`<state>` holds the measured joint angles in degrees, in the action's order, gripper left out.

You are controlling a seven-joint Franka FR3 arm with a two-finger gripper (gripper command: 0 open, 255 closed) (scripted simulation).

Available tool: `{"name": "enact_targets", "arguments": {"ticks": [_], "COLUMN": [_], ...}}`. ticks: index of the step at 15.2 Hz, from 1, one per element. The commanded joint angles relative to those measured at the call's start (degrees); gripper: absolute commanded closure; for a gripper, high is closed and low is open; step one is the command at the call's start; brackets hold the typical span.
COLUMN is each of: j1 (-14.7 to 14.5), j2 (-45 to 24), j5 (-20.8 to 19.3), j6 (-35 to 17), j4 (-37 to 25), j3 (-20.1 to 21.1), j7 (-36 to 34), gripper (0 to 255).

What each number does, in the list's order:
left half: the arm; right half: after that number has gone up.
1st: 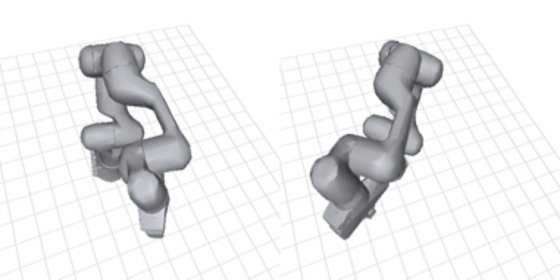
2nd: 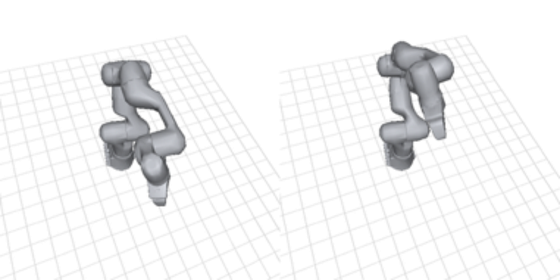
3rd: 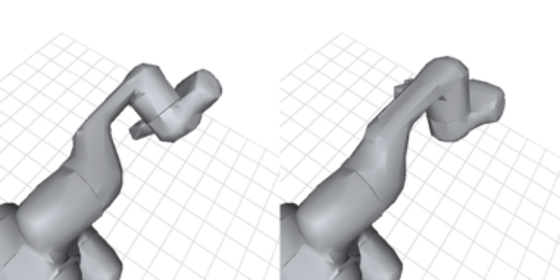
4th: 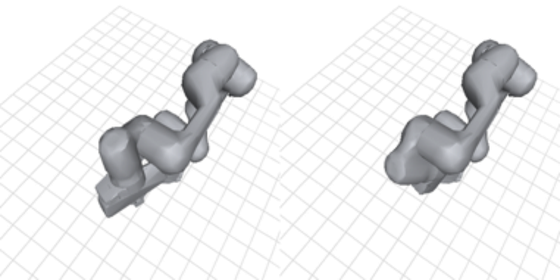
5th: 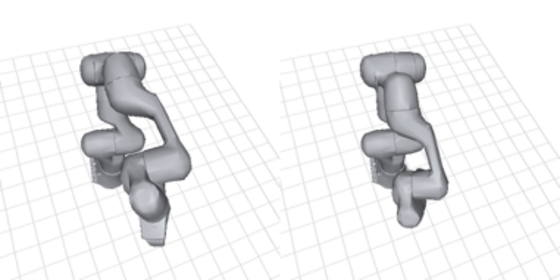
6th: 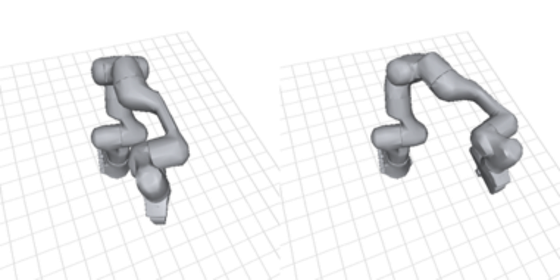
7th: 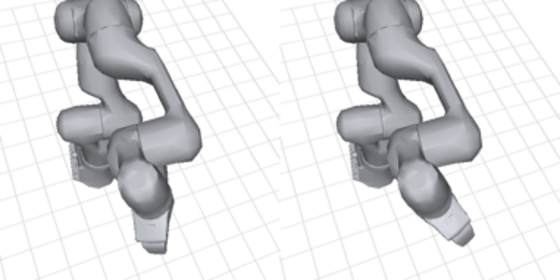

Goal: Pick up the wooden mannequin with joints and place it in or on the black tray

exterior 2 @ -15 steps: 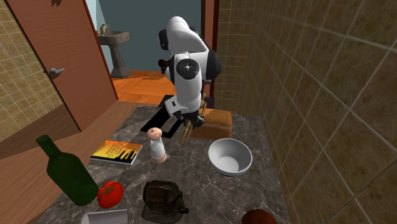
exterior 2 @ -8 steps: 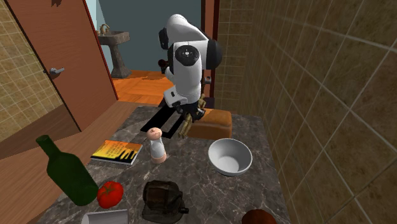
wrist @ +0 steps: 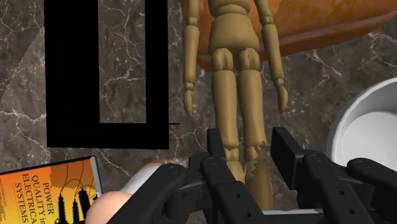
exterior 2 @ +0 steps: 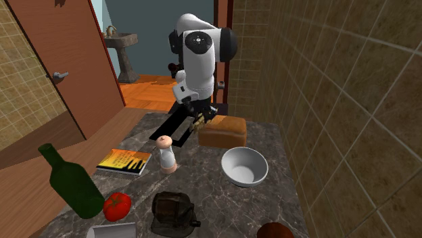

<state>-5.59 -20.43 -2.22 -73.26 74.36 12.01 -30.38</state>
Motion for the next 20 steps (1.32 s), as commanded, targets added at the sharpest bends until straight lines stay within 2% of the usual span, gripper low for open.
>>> {"name": "enact_targets", "arguments": {"ticks": [1, 7, 16, 20], "j1": [0.8, 4.9, 9.7, 9.6], "j2": [2.5, 15.8, 32.7, 32.4], "j5": [0.2, 0.9, -1.1, -1.1], "j6": [-0.8, -6.4, -11.0, -14.0], "j4": [3.3, 21.9, 42.9, 45.7], "j3": [-0.2, -2.2, -7.5, -7.5], "j7": [0.9, 6.8, 17.0, 16.8], "gripper": [255, 255, 255, 255]}}
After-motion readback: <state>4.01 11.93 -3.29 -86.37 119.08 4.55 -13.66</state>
